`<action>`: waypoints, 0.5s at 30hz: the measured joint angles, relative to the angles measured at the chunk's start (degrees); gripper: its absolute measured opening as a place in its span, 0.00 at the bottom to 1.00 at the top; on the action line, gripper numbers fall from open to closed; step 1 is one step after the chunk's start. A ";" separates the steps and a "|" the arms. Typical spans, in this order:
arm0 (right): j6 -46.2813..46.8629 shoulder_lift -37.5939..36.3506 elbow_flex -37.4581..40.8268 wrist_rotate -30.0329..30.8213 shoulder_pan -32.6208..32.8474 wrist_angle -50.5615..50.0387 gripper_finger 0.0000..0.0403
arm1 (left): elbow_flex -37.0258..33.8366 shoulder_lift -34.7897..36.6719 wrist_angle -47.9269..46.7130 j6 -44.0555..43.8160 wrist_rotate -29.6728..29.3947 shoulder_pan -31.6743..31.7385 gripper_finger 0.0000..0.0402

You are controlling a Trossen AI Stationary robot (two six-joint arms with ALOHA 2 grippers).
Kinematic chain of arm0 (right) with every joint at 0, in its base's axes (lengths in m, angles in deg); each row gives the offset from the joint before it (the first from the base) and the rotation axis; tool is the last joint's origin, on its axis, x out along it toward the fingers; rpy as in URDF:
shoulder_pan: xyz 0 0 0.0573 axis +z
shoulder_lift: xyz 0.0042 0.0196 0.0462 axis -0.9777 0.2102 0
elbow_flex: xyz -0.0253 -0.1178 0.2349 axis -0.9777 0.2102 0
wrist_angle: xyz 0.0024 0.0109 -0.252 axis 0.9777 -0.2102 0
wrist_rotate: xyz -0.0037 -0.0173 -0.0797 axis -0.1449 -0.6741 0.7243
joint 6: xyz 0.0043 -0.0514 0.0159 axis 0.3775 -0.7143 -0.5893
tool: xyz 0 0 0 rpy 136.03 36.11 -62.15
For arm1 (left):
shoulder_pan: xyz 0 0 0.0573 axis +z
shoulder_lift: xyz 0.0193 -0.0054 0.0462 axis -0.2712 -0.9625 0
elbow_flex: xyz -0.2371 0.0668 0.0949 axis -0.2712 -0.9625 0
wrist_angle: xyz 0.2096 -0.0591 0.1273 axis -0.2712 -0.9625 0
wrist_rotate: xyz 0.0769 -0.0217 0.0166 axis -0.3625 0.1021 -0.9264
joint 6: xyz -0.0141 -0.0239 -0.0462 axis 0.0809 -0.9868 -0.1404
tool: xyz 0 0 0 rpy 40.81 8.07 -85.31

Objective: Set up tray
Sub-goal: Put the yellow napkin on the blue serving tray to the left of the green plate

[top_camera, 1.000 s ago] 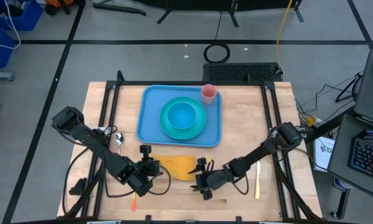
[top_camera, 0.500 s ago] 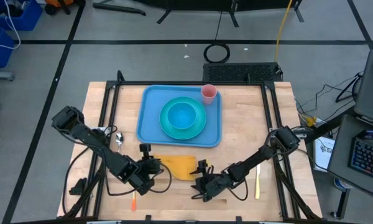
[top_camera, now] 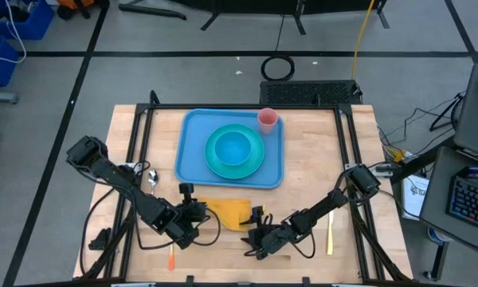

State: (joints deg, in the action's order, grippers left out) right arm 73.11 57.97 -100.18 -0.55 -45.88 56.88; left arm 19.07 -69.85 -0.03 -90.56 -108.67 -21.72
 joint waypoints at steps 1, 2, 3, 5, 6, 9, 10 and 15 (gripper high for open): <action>-0.53 0.03 -0.25 0.04 0.01 -0.34 0.61 | 0.00 0.00 0.01 0.00 -0.01 -0.01 0.00; -1.13 0.05 -0.54 0.08 0.02 -0.62 0.59 | -0.02 0.00 0.00 0.00 -0.01 -0.02 0.00; -1.63 0.09 -0.75 0.28 0.02 -0.86 0.57 | -0.02 0.00 0.00 0.02 0.01 -0.02 0.00; -1.22 0.11 -1.28 0.41 0.07 -2.61 0.52 | -0.02 0.00 -0.02 0.02 0.03 -0.02 0.00; -0.28 0.11 -1.52 0.39 0.07 -4.09 0.49 | -0.02 0.00 0.00 0.02 0.03 -0.02 0.00; 2.05 0.20 -1.58 0.44 -0.19 -6.78 0.40 | -0.02 0.00 0.00 0.02 0.05 -0.17 0.00; 2.71 0.20 -1.58 0.45 -0.29 -7.21 0.37 | -0.02 0.00 0.01 0.01 0.06 -0.20 0.00; 3.55 0.24 -1.56 0.74 -0.50 -7.68 0.16 | -0.02 0.00 0.02 -0.82 0.07 -1.07 0.00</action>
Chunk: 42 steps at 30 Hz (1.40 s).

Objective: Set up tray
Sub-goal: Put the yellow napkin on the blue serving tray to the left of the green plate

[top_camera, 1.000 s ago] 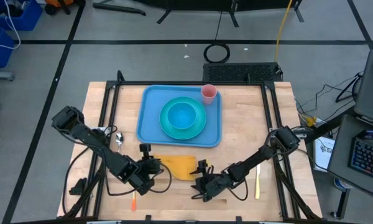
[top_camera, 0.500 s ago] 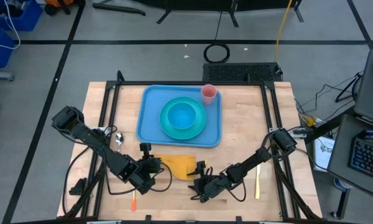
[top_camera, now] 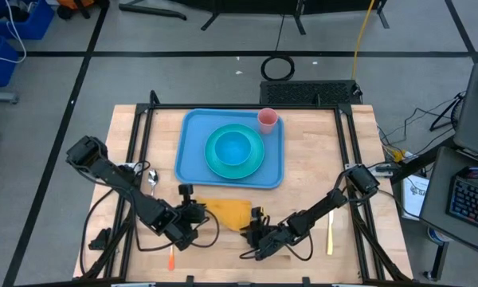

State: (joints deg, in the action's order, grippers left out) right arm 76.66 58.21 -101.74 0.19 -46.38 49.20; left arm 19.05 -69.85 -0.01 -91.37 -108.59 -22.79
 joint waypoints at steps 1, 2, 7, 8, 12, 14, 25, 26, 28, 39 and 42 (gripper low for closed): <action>-0.01 0.00 0.00 0.01 0.00 -0.08 0.11 | 0.00 0.00 0.00 -0.26 0.00 -0.31 0.00; -0.06 0.00 0.00 0.09 0.00 -0.27 0.06 | 0.00 0.00 -0.02 -0.30 0.00 -0.65 0.00; 1.85 -1.52 0.06 3.47 0.00 -2.86 0.02 | 0.00 0.00 -0.07 -1.63 -0.05 -2.07 0.00; 1.89 -2.01 0.15 3.44 -0.04 -3.56 0.02 | 0.00 0.00 -0.07 -1.78 -0.05 -2.34 0.00; 1.55 -3.69 0.32 3.32 0.14 -4.60 0.01 | 0.00 0.00 -0.11 -1.78 -0.31 -3.56 0.00; 1.47 -4.54 0.37 3.17 0.28 -4.86 0.01 | 0.00 0.00 -0.19 -1.79 -0.37 -4.03 0.00; 1.51 -8.81 0.28 -0.17 0.47 -5.45 0.00 | -0.04 -0.01 -1.58 -2.88 1.79 -4.87 0.01; 1.45 -9.15 0.28 -0.16 0.46 -5.54 0.00 | -0.04 -0.01 -1.80 -2.88 1.34 -5.10 0.01; 0.61 -9.83 0.26 0.34 0.46 -5.68 0.00 | -0.04 -0.02 -1.89 -3.31 1.23 -5.33 0.01; -7.14 -14.98 0.20 3.37 -1.37 -5.28 0.00 | -0.04 -0.02 -2.08 -7.90 -2.66 -7.56 0.01; -9.41 -16.65 0.19 3.44 -2.49 -5.29 0.00 | -0.04 -0.02 -3.92 -9.96 -5.71 -8.49 0.00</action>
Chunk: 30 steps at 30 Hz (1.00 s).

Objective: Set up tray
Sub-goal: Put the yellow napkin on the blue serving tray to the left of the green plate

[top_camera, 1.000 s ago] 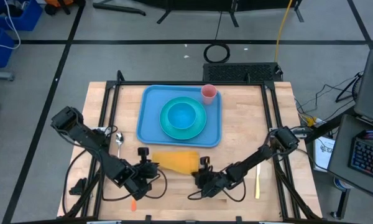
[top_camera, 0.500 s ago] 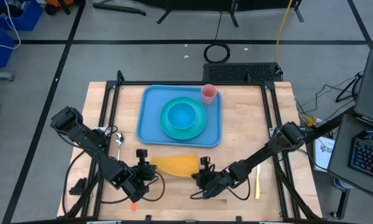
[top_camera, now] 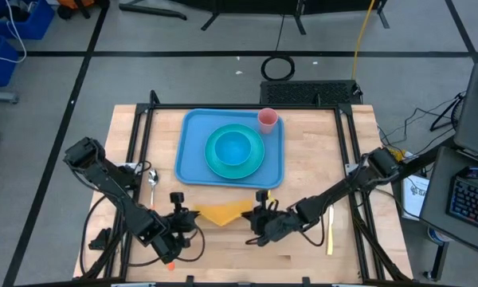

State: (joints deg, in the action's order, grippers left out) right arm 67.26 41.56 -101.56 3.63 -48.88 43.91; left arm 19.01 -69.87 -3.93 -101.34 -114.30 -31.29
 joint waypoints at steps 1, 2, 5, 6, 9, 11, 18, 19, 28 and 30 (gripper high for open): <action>-0.74 -0.48 -0.03 0.03 -0.36 0.01 0.00 | 0.00 0.00 -1.03 -1.17 -0.76 -0.19 0.00; -1.41 -0.99 -0.03 -0.01 -0.68 -0.01 0.00 | 0.00 0.00 -2.47 -2.53 -1.49 -0.40 0.00; -3.47 -2.32 -0.07 -0.24 -1.91 0.30 0.00 | 0.00 0.00 -7.60 -7.66 -2.91 -0.92 0.00; -4.25 -2.77 -0.08 -0.29 -2.28 0.27 0.00 | 0.00 0.00 -8.77 -9.28 -3.60 -1.16 0.00; -6.59 -3.68 -0.08 -0.47 -3.42 1.03 0.00 | 0.00 0.00 -10.19 -11.51 -5.30 -1.88 0.00; -7.70 -4.37 -0.08 -0.77 -4.47 1.68 0.00 | 0.00 0.00 -11.24 -11.79 -6.12 -2.43 0.00; -11.97 -5.60 -0.08 -6.93 -9.13 7.07 0.00 | 0.00 0.00 -17.19 -18.19 -10.79 -2.52 0.00; -12.83 -5.68 -0.08 -8.15 -9.70 7.61 0.00 | 0.00 0.00 -18.74 -20.07 -10.92 -2.54 0.00; -15.82 -5.73 -4.93 -15.67 -14.70 5.69 0.00 | 0.00 0.00 -24.39 -30.29 -10.84 -4.19 0.00; -16.30 -5.73 -6.80 -17.10 -15.64 4.01 0.00 | 0.00 0.00 -24.62 -31.52 -11.09 -4.76 0.00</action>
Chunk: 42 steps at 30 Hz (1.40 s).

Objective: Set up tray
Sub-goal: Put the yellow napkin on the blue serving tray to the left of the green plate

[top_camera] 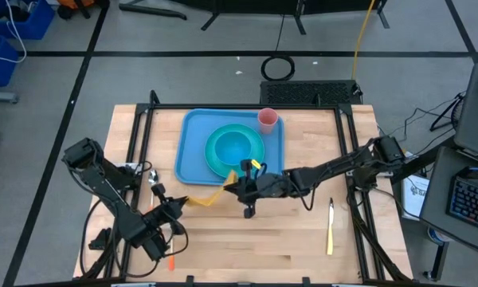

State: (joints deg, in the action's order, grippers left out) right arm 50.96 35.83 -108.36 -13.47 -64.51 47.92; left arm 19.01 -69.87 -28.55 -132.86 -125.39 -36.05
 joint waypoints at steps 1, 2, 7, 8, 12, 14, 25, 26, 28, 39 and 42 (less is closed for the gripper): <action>-0.30 0.00 -0.89 -0.15 -0.45 -0.90 0.00 | 0.00 0.00 -0.29 -0.94 -0.49 -0.23 0.00; -0.63 0.00 -1.78 -0.20 -0.96 -1.73 0.00 | 0.00 0.00 -0.45 -1.87 -1.08 -0.50 0.00; -1.11 0.00 -4.47 -4.70 -4.09 -3.58 0.00 | 0.02 0.00 -0.70 -4.09 -1.88 -0.79 0.00; -1.11 0.00 -4.66 -5.78 -4.76 -3.57 0.00 | 0.02 0.00 -0.72 -4.41 -2.18 -0.79 0.00; -1.34 0.00 -4.90 -9.01 -7.39 -3.60 0.00 | 0.02 0.00 -0.88 -4.90 -2.77 -0.79 0.00; -1.31 0.00 -4.90 -10.51 -8.83 -3.63 0.00 | 0.02 0.00 -1.61 -6.05 -3.07 -0.79 0.00; -1.16 0.00 -5.62 -20.24 -15.64 -0.72 0.00 | 0.02 0.00 -7.03 -12.71 -5.53 -0.82 0.00; -1.11 0.00 -6.16 -21.07 -16.39 -0.82 0.00 | 0.02 0.00 -7.02 -12.76 -6.43 -0.80 0.00; -1.18 0.28 -7.14 -22.50 -17.70 -0.78 0.00 | 0.02 0.00 -7.27 -13.03 -8.32 -0.51 0.00; -3.24 8.52 -18.33 -29.87 -23.51 -6.39 0.00 | -3.82 0.00 -9.57 -18.62 -9.93 4.64 0.00; -3.40 10.79 -20.80 -30.24 -24.66 -6.98 0.00 | -4.13 0.00 -9.58 -18.76 -9.31 5.33 0.00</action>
State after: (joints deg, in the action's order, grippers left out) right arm 47.55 46.61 -129.15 -43.71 -89.17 40.94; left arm 14.88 -69.87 -38.13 -151.62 -134.70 -30.72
